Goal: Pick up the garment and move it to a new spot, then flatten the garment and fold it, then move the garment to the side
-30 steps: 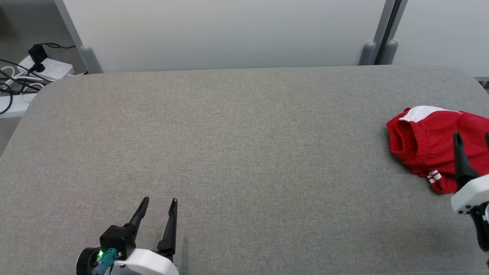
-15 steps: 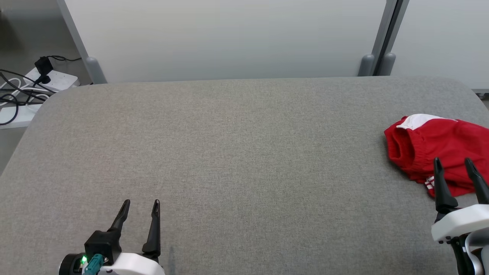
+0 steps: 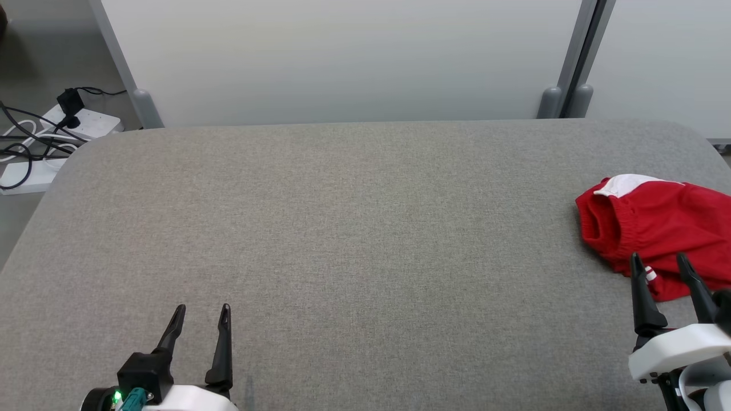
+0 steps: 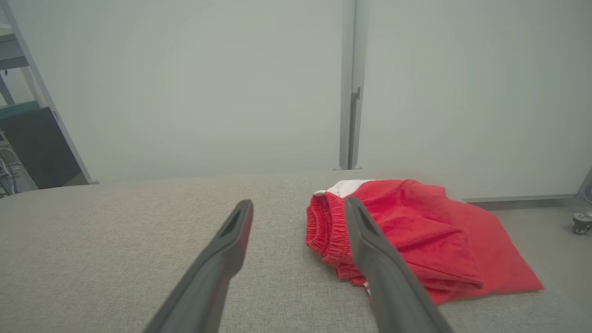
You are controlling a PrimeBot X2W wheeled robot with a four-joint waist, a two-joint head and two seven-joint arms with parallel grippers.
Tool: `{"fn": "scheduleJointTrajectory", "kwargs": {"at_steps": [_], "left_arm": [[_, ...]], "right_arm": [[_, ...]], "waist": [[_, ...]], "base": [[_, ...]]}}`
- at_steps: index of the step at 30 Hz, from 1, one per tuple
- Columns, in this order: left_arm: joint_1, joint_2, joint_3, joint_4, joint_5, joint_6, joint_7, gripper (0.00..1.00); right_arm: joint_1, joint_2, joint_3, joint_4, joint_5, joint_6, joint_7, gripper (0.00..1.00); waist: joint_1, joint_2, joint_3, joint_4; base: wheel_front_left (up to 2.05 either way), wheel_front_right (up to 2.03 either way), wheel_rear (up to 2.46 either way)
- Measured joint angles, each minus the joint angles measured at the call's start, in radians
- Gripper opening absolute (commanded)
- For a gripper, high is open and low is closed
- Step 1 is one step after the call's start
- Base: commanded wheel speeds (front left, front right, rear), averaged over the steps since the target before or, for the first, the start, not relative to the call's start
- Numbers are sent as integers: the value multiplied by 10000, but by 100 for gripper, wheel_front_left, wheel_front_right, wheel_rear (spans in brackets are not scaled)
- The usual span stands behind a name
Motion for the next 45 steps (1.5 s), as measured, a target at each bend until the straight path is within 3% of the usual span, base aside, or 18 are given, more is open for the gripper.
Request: {"fn": "scheduleJointTrajectory", "kwargs": {"at_steps": [4, 5, 11, 45], "left_arm": [[93, -2, 58, -27, -378, -192, 0, 100], [121, -4, 56, 40, -389, -182, 6, 0], [547, -150, 15, 696, -489, -173, 132, 0], [453, -182, 221, 466, -4374, -362, 1103, 0]], "right_arm": [[8, 25, 36, -90, -19, 0, 8, 100], [18, 40, 44, -36, -19, 0, 4, 0], [628, 458, 146, 606, 94, -12, 36, 0], [611, 650, -10, 324, 3787, -13, 805, 0]], "waist": [[0, 0, 50, -80], [0, 0, 56, -91], [0, 0, 59, -93], [2, 0, 126, -158]], "base": [[0, 0, 0], [0, 0, 0], [0, 0, 0], [0, 0, 0]]}}
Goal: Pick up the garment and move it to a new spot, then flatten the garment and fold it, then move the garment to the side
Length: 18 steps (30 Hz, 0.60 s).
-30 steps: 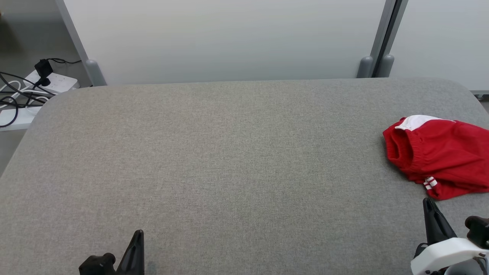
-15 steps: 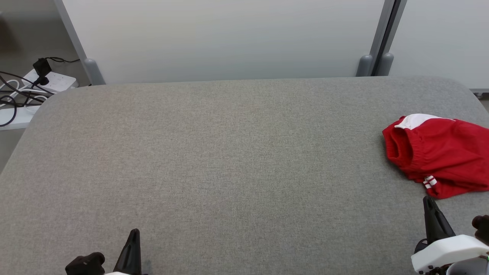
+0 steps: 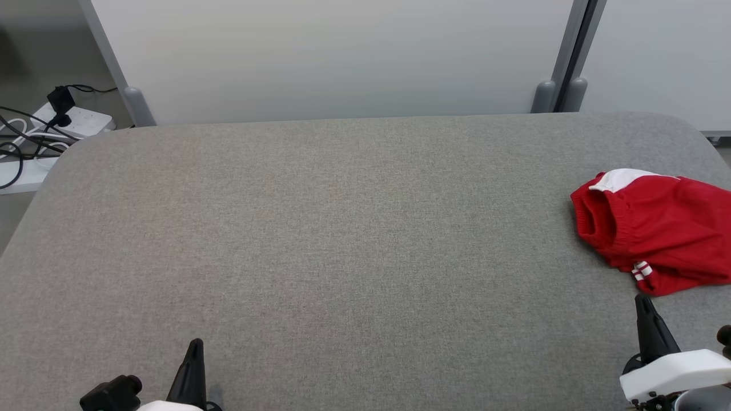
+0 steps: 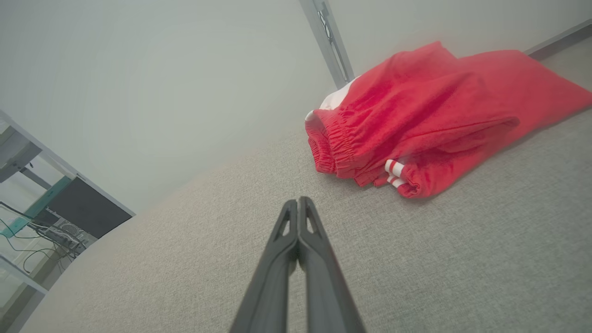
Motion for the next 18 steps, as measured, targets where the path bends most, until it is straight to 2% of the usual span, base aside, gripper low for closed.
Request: {"fn": "scheduleJointTrajectory", "kwargs": {"at_steps": [18], "left_arm": [[-163, 6, 142, -146, -2025, -163, 497, 0]], "right_arm": [[0, 96, -167, -215, 1962, 0, 424, 0]], "waist": [[0, 0, 35, -33]], "base": [[0, 0, 0]]}}
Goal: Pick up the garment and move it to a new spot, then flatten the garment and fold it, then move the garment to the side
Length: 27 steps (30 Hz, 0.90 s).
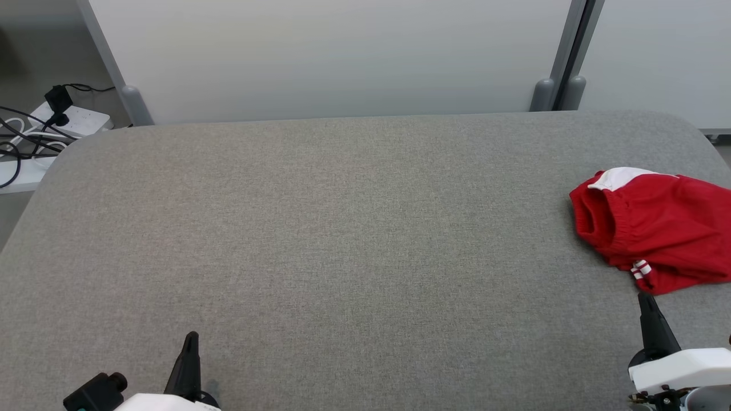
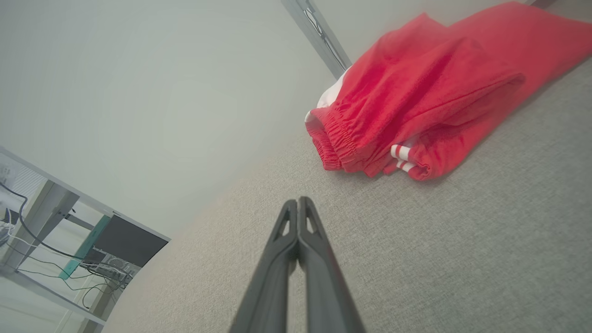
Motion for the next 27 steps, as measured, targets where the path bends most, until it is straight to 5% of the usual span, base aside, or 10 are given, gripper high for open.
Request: {"fn": "scheduleJointTrajectory", "kwargs": {"at_steps": [27], "left_arm": [[-255, 10, 242, -217, -3081, -184, 742, 0]], "right_arm": [[-1, 211, -121, -192, 2894, -2, 623, 0]], "waist": [[-1, 1, 53, -51]], "base": [[0, 0, 0]]}}
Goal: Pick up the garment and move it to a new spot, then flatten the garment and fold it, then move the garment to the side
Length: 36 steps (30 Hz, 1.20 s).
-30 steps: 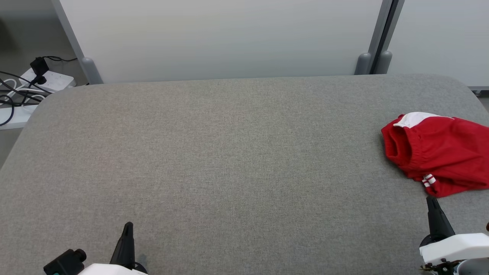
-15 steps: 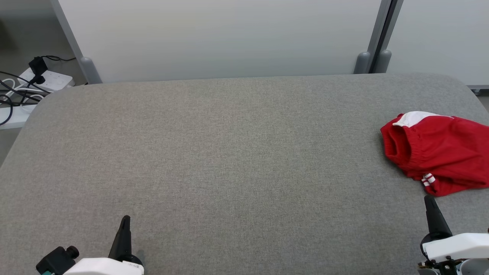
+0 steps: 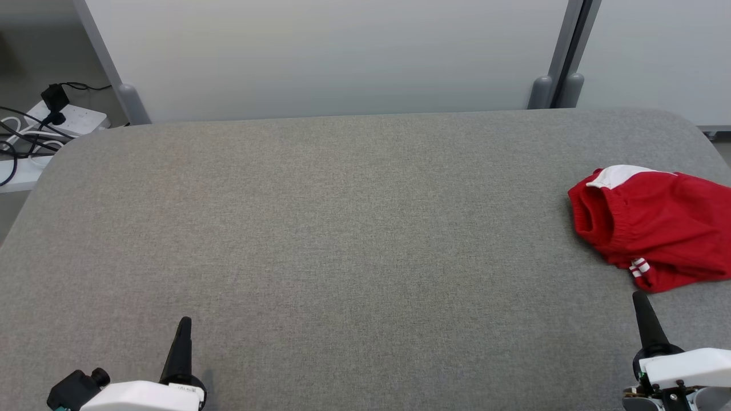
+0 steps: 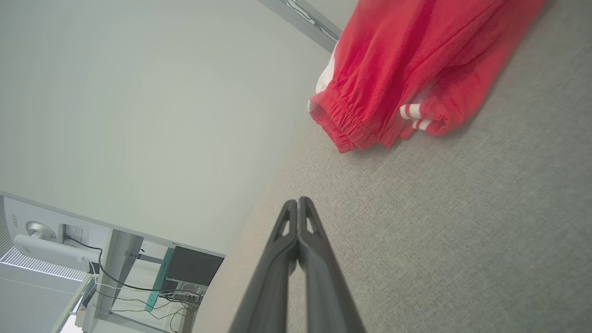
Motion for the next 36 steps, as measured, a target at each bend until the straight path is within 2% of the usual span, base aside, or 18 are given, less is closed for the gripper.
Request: {"fn": "scheduleJointTrajectory", "kwargs": {"at_steps": [36], "left_arm": [[-433, 15, 280, -251, -4125, -259, 982, 0]], "right_arm": [[-5, 240, -255, -336, 3904, 0, 802, 0]], "waist": [[0, -1, 69, -67]], "base": [[0, 0, 0]]}}
